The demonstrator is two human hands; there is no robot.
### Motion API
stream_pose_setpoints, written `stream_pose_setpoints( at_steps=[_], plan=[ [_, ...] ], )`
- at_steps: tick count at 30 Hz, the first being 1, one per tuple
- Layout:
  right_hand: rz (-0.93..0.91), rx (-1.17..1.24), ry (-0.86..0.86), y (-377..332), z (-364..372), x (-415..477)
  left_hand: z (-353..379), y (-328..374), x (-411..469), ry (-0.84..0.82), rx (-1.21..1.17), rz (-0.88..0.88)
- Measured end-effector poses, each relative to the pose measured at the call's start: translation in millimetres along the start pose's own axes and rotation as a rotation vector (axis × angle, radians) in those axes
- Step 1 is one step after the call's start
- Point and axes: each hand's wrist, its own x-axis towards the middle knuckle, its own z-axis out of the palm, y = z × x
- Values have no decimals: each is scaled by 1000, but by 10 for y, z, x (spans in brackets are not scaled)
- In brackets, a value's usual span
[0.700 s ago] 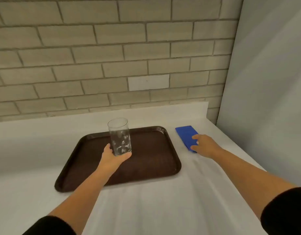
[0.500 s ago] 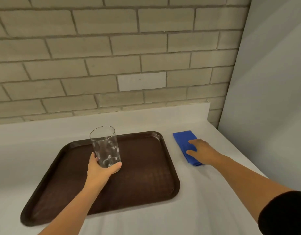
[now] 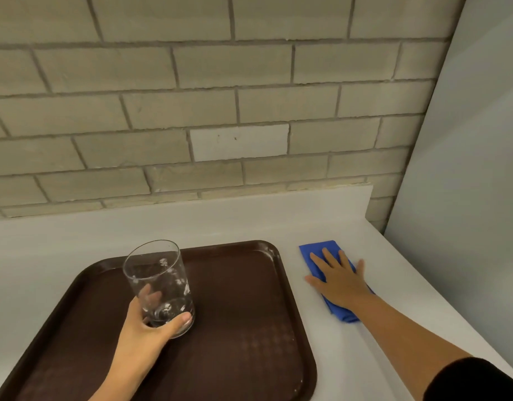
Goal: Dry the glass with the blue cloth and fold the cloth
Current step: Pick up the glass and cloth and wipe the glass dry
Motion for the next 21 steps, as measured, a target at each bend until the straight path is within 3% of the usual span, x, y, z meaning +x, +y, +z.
stream_pose_setpoints(
  at_steps=[10, 14, 19, 21],
  plan=[
    [81, 84, 111, -12, -13, -105, -36, 94, 40, 0, -36, -26],
    [108, 471, 225, -30, -147, -166, -86, 282, 38, -34, -168, -93],
    [-32, 929, 452, -485, -611, -467, -149, 667, -62, -290, -486, -215],
    [-172, 1049, 495, -843, -825, -687, -148, 776, -113, -370, -576, -278]
  ],
)
